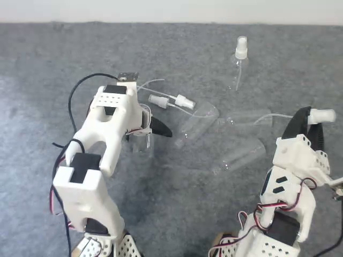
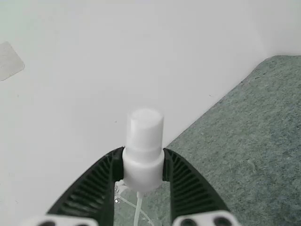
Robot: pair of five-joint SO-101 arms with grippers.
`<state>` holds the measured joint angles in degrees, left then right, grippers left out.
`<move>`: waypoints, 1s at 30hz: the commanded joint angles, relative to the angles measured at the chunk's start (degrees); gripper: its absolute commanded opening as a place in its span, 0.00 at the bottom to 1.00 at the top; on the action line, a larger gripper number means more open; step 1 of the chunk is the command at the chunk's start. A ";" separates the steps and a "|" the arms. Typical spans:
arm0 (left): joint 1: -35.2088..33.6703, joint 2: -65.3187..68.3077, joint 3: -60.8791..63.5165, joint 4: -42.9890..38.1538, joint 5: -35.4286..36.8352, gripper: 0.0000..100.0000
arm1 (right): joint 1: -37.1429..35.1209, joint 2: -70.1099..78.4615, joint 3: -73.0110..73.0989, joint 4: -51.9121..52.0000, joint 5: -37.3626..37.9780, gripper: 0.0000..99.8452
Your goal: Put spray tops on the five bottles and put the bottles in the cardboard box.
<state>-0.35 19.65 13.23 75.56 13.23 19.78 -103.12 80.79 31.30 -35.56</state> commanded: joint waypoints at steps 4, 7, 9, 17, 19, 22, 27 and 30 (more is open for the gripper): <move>0.00 -0.88 -2.42 0.35 0.88 0.48 | -0.84 -0.66 -0.44 -1.45 0.00 0.01; 0.00 -0.88 -2.42 0.00 2.99 0.48 | -0.84 -0.66 -0.44 -1.45 0.00 0.01; 0.44 -0.79 -2.42 0.00 3.60 0.48 | -0.84 -0.66 -0.44 -1.45 0.00 0.01; 0.44 -0.44 -2.42 -0.09 3.60 0.48 | -0.84 -0.66 -0.44 -1.45 0.00 0.01; 0.44 -0.44 -2.42 -0.09 3.69 0.48 | -0.84 -0.66 -0.44 -1.45 0.00 0.01; 0.44 -0.44 -2.42 -0.09 3.69 0.47 | -0.84 -0.66 -0.44 -1.45 0.00 0.01; 0.53 -0.62 -2.51 -1.76 3.60 0.29 | -0.84 -0.66 -0.44 -1.45 0.00 0.01; 0.53 -0.53 -2.51 -2.99 3.34 0.20 | -0.84 -0.66 -0.44 -1.45 0.00 0.01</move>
<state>0.09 19.65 13.23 74.15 16.13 19.78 -103.12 80.79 31.30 -35.56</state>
